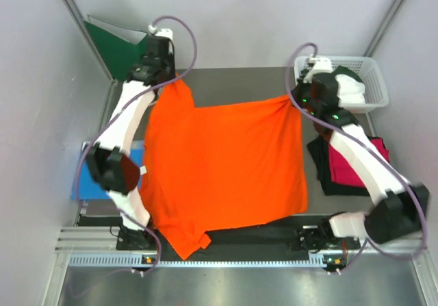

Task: Fold and stack the t-shirts
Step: Flatten out the tshirt, then fold the flattened tshirt in 1/3 of the way

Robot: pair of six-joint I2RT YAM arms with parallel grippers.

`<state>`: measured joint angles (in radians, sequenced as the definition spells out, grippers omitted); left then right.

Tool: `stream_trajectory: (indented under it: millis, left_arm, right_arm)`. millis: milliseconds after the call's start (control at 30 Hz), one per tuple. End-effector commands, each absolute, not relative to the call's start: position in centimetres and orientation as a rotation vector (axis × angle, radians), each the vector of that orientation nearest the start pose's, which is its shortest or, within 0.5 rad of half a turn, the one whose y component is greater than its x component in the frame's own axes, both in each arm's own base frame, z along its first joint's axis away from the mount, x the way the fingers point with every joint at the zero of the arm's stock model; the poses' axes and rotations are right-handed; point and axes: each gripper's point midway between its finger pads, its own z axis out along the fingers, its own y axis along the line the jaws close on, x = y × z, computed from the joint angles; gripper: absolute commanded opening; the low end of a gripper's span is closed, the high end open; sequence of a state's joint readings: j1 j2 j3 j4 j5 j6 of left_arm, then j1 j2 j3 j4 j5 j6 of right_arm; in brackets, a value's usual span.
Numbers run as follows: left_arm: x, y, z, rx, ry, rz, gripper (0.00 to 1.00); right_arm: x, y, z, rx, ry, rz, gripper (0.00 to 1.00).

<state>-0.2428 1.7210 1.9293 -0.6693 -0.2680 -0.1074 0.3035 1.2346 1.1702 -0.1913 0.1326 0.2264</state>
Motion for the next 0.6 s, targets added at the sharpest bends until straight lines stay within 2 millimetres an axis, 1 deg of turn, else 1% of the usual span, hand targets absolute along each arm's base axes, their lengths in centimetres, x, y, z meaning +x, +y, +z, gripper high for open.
stream_trajectory:
  millis: [0, 33, 67, 100, 133, 167, 200, 233, 267, 300, 367, 400, 433, 467, 500, 533, 567]
  left_arm:
    - [51.7, -8.4, 28.4, -0.062, 2.094, 0.055, 0.0]
    - [52.4, -8.6, 26.9, -0.063, 2.12, 0.061, 0.0]
    - [53.4, -8.7, 24.1, -0.062, 2.169, 0.081, 0.0]
    - [53.9, -8.8, 22.9, -0.082, 2.185, 0.083, 0.0]
    - [54.3, -8.8, 21.7, -0.087, 2.202, 0.097, 0.0]
    - [54.8, -8.3, 20.2, -0.114, 2.223, 0.141, 0.0]
    - [54.9, -8.1, 19.5, -0.14, 2.232, 0.158, 0.0]
    - [55.1, -7.7, 18.9, -0.148, 2.238, 0.18, 0.0]
    - [55.2, -7.5, 19.0, -0.17, 2.23, 0.19, 0.0]
    - [55.3, -7.2, 19.3, -0.179, 2.215, 0.207, 0.0]
    - [55.9, -7.0, 20.7, -0.191, 2.17, 0.206, 0.0]
    - [56.2, -6.9, 21.4, -0.192, 2.151, 0.211, 0.0]
    - [56.4, -6.8, 21.2, -0.19, 2.16, 0.225, 0.0]
    - [57.0, -6.8, 22.8, -0.192, 2.127, 0.221, 0.0]
    - [57.3, -6.5, 23.1, -0.194, 2.122, 0.237, 0.0]
    - [57.6, -6.5, 22.5, -0.19, 2.134, 0.254, 0.0]
    - [57.9, -6.4, 23.5, -0.186, 2.118, 0.258, 0.0]
  right_arm:
    - [44.8, 11.2, 24.3, 0.051, 1.95, 0.178, 0.0]
    - [45.9, 11.5, 23.9, 0.074, 1.962, 0.192, 0.0]
    - [46.8, 11.7, 22.6, 0.073, 1.991, 0.196, 0.0]
    - [48.0, 11.8, 19.3, 0.079, 2.058, 0.185, 0.0]
    - [49.0, 12.0, 19.2, 0.101, 2.059, 0.191, 0.0]
    - [49.8, 12.0, 18.5, 0.109, 2.067, 0.193, 0.0]
    - [50.6, 11.7, 16.0, 0.13, 2.118, 0.187, 0.0]
    - [51.6, 11.8, 16.6, 0.136, 2.107, 0.199, 0.0]
    - [52.2, 11.5, 16.1, 0.147, 2.115, 0.196, 0.0]
    - [53.3, 11.1, 15.6, 0.165, 2.122, 0.197, 0.0]
    - [54.3, 10.9, 15.1, 0.168, 2.135, 0.208, 0.0]
    - [55.4, 10.5, 14.9, 0.176, 2.135, 0.207, 0.0]
    - [55.7, 10.5, 14.6, 0.174, 2.151, 0.215, 0.0]
    - [56.1, 10.3, 14.3, 0.176, 2.16, 0.218, 0.0]
    - [56.9, 10.1, 14.1, 0.172, 2.162, 0.22, 0.0]
    - [57.1, 9.9, 13.9, 0.176, 2.165, 0.218, 0.0]
    - [57.4, 9.9, 13.6, 0.175, 2.167, 0.227, 0.0]
